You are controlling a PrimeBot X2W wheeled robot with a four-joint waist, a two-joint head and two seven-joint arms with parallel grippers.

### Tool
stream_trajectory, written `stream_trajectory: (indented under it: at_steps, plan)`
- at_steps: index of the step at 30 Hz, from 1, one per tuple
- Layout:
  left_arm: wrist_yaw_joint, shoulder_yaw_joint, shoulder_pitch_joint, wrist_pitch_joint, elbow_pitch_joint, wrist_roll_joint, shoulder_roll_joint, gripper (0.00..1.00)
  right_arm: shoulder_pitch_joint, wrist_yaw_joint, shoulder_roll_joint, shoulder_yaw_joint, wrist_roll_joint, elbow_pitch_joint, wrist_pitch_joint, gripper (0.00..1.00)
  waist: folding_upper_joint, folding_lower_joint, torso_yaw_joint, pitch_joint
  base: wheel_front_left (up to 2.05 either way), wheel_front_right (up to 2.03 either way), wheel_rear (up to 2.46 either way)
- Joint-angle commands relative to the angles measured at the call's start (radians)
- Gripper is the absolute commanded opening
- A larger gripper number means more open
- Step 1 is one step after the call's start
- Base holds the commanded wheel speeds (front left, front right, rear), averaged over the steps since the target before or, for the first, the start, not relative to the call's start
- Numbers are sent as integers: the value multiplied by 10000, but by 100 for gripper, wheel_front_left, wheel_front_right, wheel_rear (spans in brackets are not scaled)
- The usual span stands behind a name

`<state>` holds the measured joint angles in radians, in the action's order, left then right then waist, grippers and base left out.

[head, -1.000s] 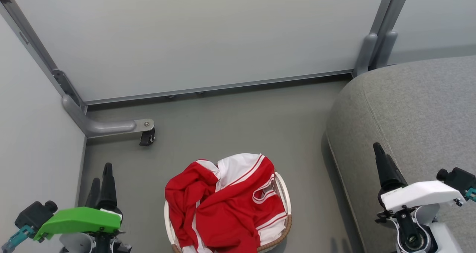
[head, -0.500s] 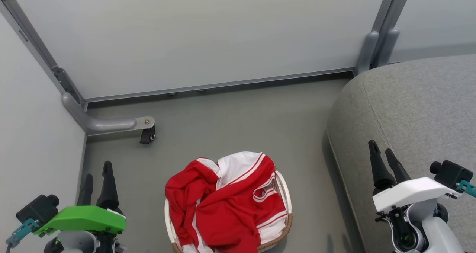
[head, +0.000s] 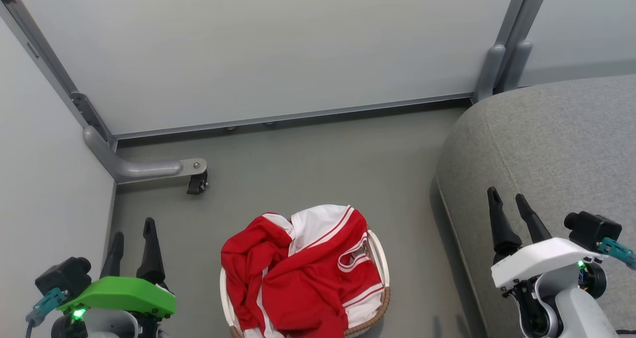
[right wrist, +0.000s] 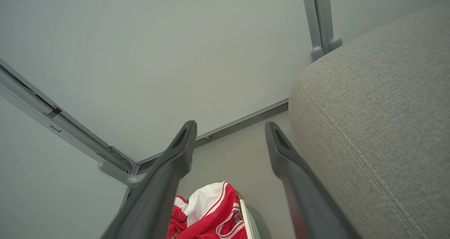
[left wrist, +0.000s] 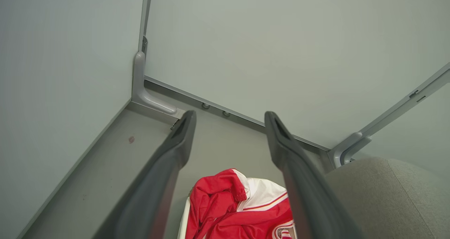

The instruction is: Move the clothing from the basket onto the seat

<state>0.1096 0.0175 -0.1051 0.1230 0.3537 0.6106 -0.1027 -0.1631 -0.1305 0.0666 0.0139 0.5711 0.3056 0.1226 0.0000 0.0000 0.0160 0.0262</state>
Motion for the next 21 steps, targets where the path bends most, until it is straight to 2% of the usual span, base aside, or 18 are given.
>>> stream_trajectory:
  at_steps: [1, 21]
  plan:
    - [13, -33, -198, 96, -42, -302, -72, 100, -120, -3, 75, -68, -312, -22, 93, 100, 0, 0, 4, -17, 0, 0, 0]
    - [146, -526, -205, 601, 368, -2341, 54, 100, -279, -3, 11, -803, -2484, 318, 606, 100, 0, 0, 75, -62, 0, 0, 0]
